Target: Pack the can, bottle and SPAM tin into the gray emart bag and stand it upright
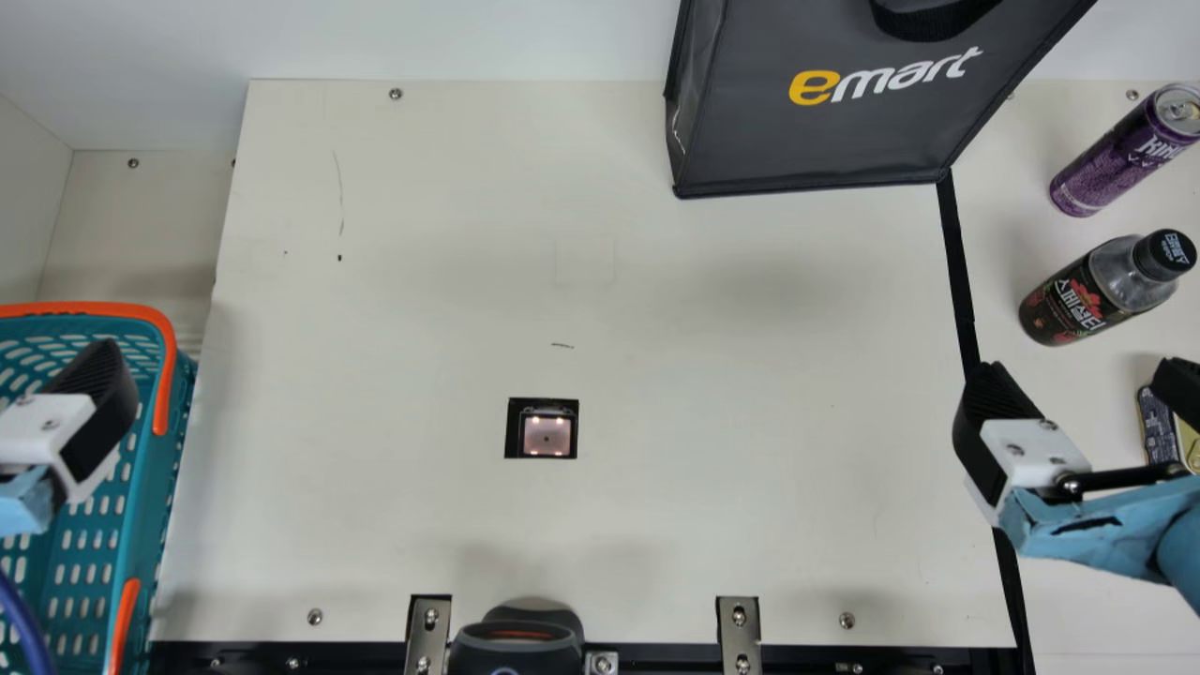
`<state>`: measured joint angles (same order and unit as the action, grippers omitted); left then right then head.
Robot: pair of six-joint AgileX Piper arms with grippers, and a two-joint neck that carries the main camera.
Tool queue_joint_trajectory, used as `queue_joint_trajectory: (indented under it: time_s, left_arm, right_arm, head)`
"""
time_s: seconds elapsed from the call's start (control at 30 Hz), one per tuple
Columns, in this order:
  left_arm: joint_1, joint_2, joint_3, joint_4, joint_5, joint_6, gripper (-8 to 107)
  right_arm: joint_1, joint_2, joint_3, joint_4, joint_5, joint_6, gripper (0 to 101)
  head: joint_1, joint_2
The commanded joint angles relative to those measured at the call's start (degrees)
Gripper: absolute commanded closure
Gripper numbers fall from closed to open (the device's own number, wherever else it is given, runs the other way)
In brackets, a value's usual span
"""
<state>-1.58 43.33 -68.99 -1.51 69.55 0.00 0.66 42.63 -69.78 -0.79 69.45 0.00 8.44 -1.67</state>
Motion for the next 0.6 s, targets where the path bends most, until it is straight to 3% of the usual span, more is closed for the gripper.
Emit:
queue_joint_trajectory:
  time_s: [0.0,0.4,0.57]
  left_arm:
    - [0.0,0.0,0.0,0.0,0.0,0.0,9]
    - [0.0,0.0,0.0,0.0,0.0,0.0,9]
    - [0.0,0.0,0.0,0.0,0.0,0.0,9]
  right_arm:
    - [0.0,0.0,0.0,0.0,0.0,0.0,6]
    - [0.0,0.0,0.0,0.0,0.0,0.0,6]
    - [0.0,0.0,0.0,0.0,0.0,0.0,6]
  head:
    - [-1.85,-1.25]
    - [-18.44,-18.13]
    - [-18.44,-18.33]
